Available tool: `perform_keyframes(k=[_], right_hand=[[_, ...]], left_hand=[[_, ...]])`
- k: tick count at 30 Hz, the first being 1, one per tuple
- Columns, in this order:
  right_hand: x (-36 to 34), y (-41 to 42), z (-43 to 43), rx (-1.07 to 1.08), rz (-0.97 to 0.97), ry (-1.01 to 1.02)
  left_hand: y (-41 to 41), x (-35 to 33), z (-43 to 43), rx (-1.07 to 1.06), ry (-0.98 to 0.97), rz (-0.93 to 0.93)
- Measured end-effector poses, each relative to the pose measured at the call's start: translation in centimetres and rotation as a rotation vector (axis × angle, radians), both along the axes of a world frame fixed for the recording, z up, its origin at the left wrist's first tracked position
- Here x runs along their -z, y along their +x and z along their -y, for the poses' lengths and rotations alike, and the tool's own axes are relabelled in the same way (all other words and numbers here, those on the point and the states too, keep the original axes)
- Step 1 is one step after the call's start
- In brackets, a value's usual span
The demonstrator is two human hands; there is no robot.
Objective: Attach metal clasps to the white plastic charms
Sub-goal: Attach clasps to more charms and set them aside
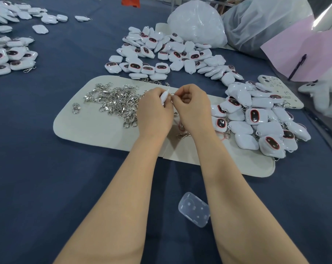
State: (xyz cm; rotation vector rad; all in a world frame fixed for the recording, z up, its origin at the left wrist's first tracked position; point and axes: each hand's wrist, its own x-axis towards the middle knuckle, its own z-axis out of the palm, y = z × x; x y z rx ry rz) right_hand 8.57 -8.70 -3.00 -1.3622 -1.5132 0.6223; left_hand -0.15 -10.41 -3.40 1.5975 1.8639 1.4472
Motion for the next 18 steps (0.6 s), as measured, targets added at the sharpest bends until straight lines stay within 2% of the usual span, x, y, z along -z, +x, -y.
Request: perform_keyframes(k=[10,18], right_hand=[[0.21,0.29,0.19,-0.13,0.046,0.004],[0.44,0.03,0.62,-0.15,0.153,0.085]], left_hand=[[-0.09,-0.04,0.03,-0.001,-0.026,-0.011],[-0.28,-0.36,-0.04,0.025,-0.099,0.121]])
